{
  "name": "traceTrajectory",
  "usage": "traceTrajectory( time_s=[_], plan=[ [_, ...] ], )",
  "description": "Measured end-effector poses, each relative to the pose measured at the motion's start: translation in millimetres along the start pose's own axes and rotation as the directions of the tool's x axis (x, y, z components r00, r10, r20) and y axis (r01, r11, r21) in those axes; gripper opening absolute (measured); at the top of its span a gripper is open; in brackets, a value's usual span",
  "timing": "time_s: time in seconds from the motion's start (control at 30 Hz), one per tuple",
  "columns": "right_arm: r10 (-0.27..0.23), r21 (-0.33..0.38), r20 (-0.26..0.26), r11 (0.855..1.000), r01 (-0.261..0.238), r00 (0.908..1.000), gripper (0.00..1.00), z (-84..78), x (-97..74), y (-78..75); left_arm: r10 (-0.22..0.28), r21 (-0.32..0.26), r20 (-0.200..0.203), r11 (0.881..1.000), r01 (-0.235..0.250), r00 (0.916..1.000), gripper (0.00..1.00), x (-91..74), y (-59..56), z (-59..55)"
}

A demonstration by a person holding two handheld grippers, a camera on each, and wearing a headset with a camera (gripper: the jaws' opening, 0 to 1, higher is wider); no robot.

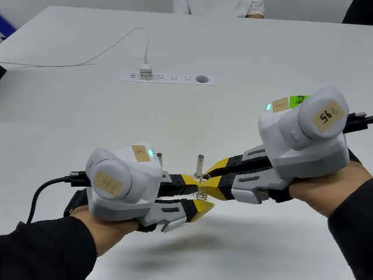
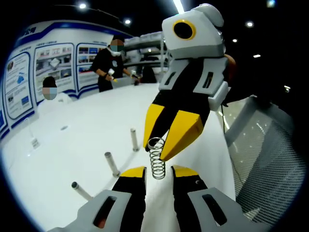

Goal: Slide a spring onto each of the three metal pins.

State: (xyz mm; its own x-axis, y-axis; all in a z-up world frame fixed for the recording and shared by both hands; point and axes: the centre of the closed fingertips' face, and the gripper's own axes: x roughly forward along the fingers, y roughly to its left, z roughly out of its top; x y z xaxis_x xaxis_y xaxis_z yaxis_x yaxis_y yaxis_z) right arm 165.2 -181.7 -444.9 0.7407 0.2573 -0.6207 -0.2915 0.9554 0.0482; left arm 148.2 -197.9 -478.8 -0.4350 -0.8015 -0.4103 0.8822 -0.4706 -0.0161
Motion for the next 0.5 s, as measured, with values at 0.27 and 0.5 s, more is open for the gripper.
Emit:
traceTrajectory(
  time_s=[0.27,0.5],
  plan=[
    [-0.021,0.003,0.0,1.0,0.021,0.9998,0.12,-0.3,-4.7,-6.8,0.021,-0.017,0.002,1.0,-0.021,0.9998,0.32,-5.6,5.5,-2.0],
    [-0.042,0.002,-0.002,0.999,0.042,0.9991,0.12,-1.4,-9.5,-13.3,0.038,-0.03,0.006,0.999,-0.038,0.9993,0.38,-13.2,9.2,-5.2]
  ],
)
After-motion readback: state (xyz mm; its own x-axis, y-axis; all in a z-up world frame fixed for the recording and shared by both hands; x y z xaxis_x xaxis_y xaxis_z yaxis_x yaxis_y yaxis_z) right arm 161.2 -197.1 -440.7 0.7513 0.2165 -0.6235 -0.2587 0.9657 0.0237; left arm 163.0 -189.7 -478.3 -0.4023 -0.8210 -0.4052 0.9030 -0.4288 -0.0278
